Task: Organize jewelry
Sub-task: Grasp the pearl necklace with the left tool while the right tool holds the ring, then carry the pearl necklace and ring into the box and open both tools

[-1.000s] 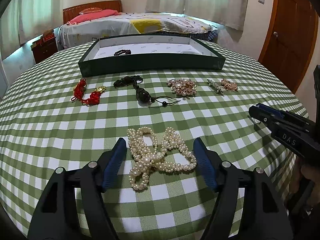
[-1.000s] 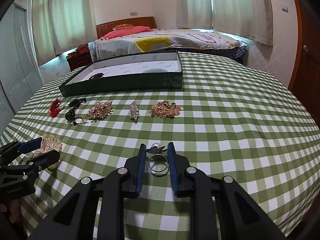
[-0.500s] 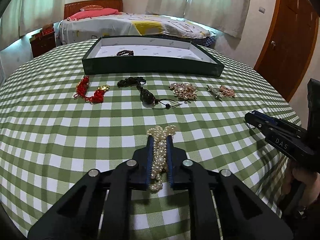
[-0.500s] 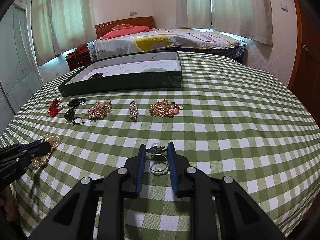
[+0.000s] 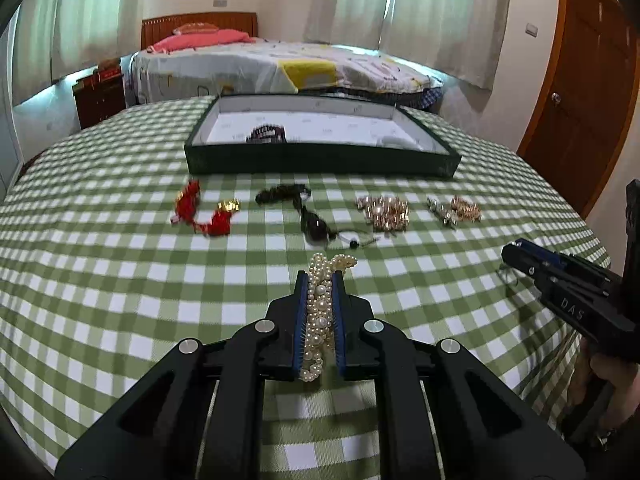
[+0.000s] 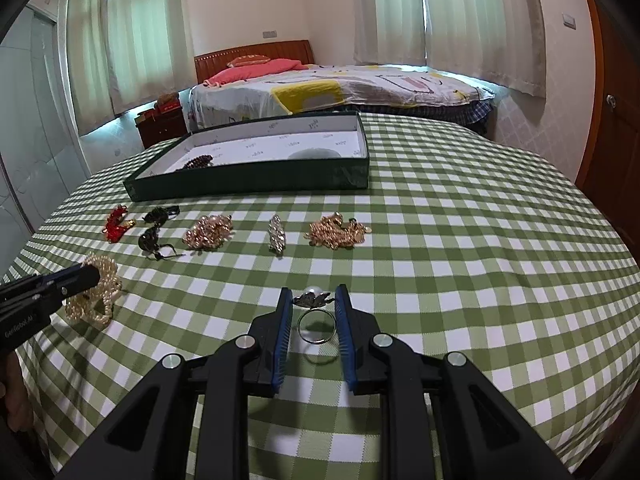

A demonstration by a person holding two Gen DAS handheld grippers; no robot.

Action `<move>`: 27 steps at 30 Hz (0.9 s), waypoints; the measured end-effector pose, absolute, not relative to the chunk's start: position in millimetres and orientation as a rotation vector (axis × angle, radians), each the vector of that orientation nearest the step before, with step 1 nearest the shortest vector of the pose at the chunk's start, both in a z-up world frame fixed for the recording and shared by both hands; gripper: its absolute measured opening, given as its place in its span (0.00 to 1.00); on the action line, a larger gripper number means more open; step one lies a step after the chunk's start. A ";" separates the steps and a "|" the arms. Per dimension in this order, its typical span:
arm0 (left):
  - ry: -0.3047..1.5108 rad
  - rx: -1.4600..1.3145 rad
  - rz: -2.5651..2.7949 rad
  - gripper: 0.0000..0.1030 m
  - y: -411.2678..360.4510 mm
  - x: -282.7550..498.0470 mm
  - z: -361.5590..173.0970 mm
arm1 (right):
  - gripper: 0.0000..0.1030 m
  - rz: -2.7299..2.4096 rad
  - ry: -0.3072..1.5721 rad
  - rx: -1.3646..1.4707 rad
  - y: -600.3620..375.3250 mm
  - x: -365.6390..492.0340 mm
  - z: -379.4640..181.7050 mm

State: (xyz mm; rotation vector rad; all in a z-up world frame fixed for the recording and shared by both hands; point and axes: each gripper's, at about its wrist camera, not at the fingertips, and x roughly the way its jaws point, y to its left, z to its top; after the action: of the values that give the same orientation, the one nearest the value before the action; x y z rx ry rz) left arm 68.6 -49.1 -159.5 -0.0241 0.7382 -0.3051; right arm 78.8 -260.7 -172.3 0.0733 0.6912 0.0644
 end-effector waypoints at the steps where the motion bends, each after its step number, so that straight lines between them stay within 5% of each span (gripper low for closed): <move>1: 0.733 -0.025 -0.305 0.11 -49.0 69.3 -157.4 | 0.22 0.065 0.688 0.072 -260.0 79.0 -170.7; 27: 0.581 -0.070 -0.323 0.11 -70.6 170.5 -93.6 | 0.22 0.172 0.551 0.032 -217.4 174.8 -95.2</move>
State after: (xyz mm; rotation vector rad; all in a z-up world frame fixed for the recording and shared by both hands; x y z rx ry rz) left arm 170.5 -70.6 -93.6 -0.0697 0.5810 -0.3232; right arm 174.8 -217.4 -95.2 0.0322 0.5512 0.1721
